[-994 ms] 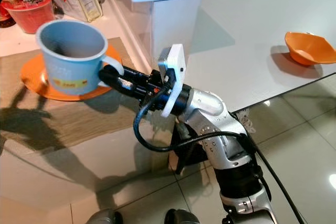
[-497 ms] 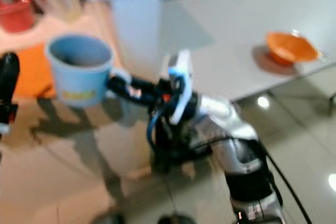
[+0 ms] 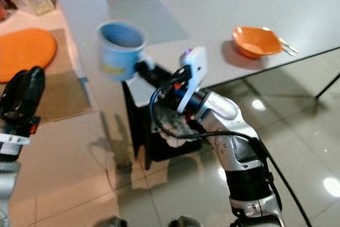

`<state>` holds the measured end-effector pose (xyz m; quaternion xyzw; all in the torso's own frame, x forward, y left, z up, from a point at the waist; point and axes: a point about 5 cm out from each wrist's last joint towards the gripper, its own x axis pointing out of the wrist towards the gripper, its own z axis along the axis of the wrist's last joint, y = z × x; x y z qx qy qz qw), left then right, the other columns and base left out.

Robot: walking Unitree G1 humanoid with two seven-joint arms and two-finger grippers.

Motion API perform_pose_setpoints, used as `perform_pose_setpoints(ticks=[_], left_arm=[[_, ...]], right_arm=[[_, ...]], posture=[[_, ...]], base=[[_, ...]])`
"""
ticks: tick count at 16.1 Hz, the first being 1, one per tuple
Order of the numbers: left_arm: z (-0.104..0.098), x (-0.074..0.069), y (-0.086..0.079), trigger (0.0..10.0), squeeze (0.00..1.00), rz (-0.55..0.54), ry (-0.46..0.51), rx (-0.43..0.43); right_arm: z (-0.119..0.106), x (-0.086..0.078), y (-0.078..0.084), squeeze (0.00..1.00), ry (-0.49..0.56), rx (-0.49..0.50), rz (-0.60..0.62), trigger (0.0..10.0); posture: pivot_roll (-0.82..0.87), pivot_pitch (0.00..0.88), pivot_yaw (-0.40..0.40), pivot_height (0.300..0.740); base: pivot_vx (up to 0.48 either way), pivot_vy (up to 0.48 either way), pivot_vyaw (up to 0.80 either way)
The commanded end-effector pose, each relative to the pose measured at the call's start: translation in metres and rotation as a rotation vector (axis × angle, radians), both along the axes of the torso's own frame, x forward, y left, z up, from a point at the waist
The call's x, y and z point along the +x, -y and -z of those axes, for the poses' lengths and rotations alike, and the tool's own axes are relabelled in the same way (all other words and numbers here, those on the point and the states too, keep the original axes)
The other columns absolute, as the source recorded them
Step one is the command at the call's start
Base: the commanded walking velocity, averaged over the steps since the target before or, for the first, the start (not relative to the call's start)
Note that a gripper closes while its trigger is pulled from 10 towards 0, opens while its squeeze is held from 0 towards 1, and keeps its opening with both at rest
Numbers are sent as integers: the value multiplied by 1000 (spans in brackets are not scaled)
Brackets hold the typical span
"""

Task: Setting the table

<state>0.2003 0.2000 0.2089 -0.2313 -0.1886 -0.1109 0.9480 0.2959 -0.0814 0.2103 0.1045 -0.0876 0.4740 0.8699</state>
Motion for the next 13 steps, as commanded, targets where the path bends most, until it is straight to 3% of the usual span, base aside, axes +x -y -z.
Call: perform_pose_setpoints(ticks=[1, 5, 9, 12, 13], left_arm=[[3, 4, 5, 10000, 0, 16, -12, 19], [11, 21, 31, 10000, 0, 90, -34, 61], [23, 28, 43, 10000, 0, 109, -72, 89], [32, 36, 41, 10000, 0, 21, -141, 164], [30, 35, 40, 10000, 0, 12, -121, 164]], right_arm=[[4, 3, -2, 0, -4, -12, 43, 10000], [23, 20, 6, 0, -63, -55, 236, 10000], [45, 24, 8, 0, -105, -112, 333, 10000], [55, 23, 6, 0, -116, -147, 372, 10000], [56, 24, 5, 0, -118, -150, 383, 10000]], posture=[[-52, 113, -16, 740], [-57, 106, -16, 740], [-62, 104, -18, 740], [-62, 105, -15, 740], [-64, 107, -13, 740]], base=[[0, -435, 0], [0, -428, 0], [0, -420, 0], [0, -239, 0], [0, 0, 0]])
